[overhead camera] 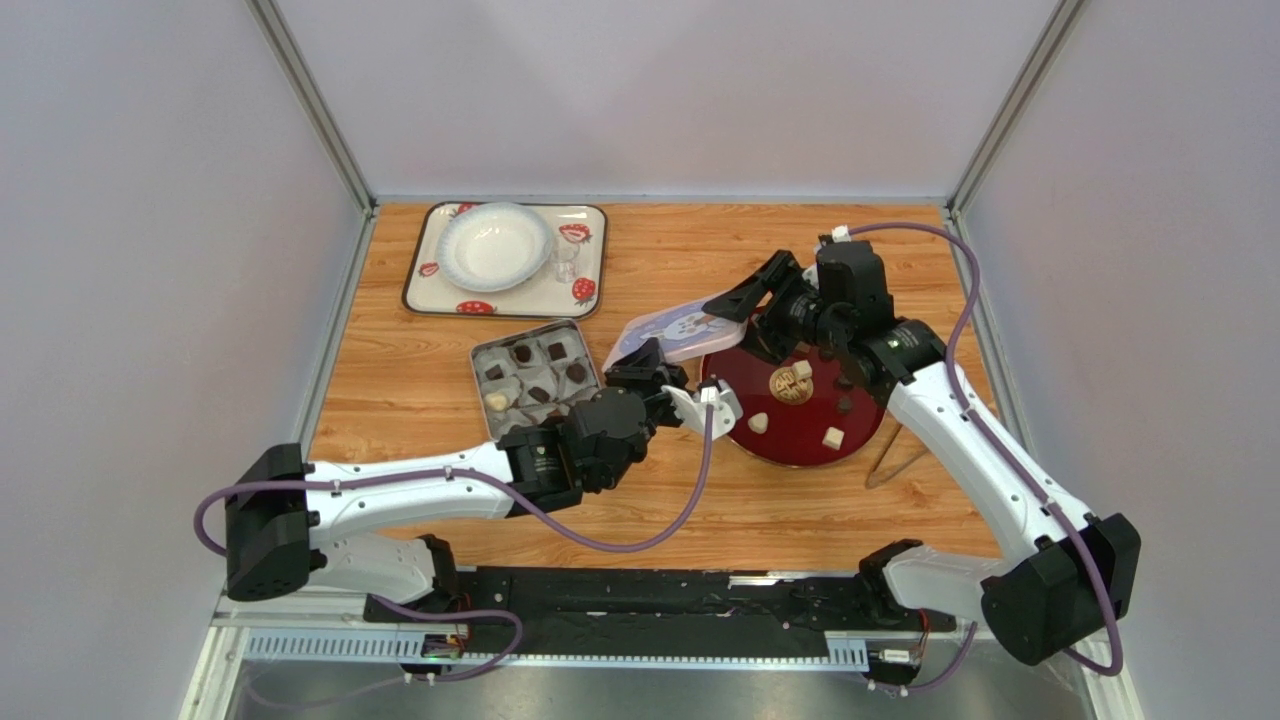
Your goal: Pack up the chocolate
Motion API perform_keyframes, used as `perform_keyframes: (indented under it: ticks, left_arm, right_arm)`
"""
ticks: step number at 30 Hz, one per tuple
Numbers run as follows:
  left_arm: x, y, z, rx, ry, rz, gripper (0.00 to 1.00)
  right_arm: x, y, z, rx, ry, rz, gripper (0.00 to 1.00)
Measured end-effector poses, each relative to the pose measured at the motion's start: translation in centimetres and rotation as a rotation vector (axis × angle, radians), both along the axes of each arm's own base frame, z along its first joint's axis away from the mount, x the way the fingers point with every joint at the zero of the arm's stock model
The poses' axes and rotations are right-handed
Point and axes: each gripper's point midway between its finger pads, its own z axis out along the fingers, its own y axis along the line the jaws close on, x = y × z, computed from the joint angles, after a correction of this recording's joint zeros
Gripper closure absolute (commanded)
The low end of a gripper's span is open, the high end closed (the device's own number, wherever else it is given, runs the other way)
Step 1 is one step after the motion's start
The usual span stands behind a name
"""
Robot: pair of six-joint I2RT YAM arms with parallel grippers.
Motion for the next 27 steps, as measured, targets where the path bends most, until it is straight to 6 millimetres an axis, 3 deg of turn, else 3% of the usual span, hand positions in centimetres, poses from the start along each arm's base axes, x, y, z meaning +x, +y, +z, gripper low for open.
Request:
perform_keyframes:
  ticks: [10,17,21,27]
  left_arm:
    - [-1.1,-0.7,-0.2,-0.007,-0.014,0.004,0.78]
    - [-1.8,-1.4,-1.6,0.012,-0.017,-0.001,0.58]
    - [-2.2,-1.5,-1.6,-0.008,-0.013,0.004,0.40]
    - [-3.1,-1.8,-1.7,-0.064,0.014,0.012,0.37]
  right_arm:
    - [0.6,0.1,-0.3,0.037,0.035,-0.015,0.73]
    - [0.6,0.2,0.0,0.067,0.048,-0.015,0.89]
    - [0.6,0.2,0.1,0.078,0.049,-0.014,0.94]
    - [1.0,-0.2,0.3,0.083,0.038,-0.027,0.99]
